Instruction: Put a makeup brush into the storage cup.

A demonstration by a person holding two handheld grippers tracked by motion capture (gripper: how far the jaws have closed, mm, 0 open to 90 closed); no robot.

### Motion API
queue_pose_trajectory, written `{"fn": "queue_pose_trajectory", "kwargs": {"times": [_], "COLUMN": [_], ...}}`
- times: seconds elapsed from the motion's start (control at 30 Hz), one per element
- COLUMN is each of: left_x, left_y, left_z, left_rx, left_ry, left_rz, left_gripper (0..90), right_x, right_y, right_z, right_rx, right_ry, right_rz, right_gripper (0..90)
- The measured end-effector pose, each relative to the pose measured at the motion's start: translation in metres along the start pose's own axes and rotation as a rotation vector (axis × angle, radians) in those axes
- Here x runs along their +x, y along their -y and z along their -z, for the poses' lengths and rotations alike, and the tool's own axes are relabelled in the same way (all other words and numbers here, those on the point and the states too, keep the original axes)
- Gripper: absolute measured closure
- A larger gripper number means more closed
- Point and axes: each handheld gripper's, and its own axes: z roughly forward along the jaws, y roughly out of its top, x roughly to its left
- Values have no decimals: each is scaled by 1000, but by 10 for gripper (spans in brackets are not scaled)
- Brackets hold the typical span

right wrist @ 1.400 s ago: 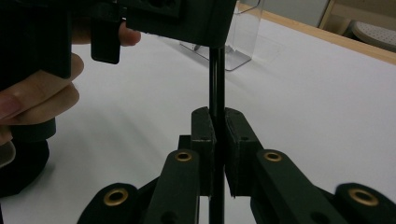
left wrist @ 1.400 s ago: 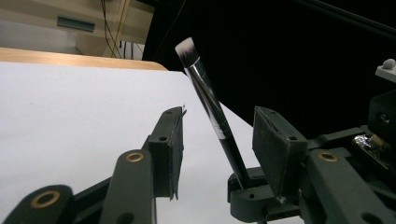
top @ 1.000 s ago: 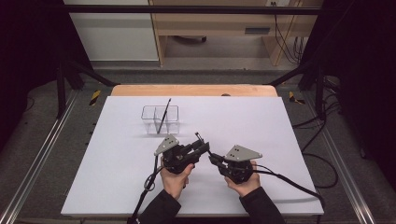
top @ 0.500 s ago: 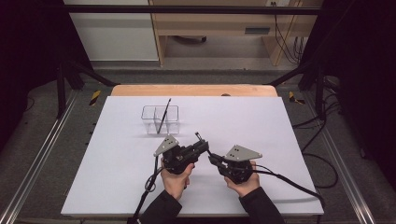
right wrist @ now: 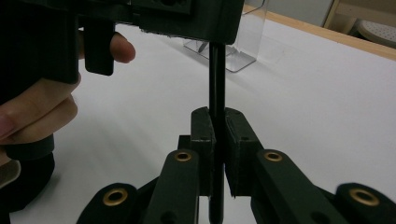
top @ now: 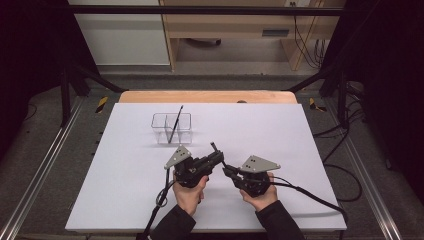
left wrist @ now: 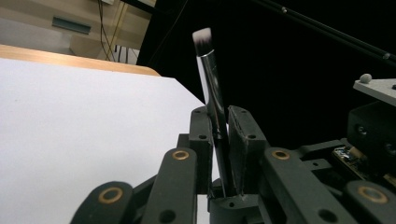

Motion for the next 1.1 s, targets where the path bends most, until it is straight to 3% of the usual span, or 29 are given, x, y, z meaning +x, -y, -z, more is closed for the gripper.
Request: {"fn": "queue_pose_trajectory", "kwargs": {"times": [0.53,0.73,1.1], "left_x": [-7,-8,-6], "left_y": [-2,-7,-16], "left_z": [1,3,8], "left_rx": [-5,6,34], "left_ry": [25,1,-27], "left_rz": [-29,-68,-123], "left_gripper": [832,832,832], "right_x": [1,1,0], "right_y": [0,-1,-4], "right_z": [1,2,5], "right_rx": [-10,-30,-80], "right_ry": [-12,-30,40], "right_rz": [-7,-27,-46], "right_gripper": [825,686,406]}}
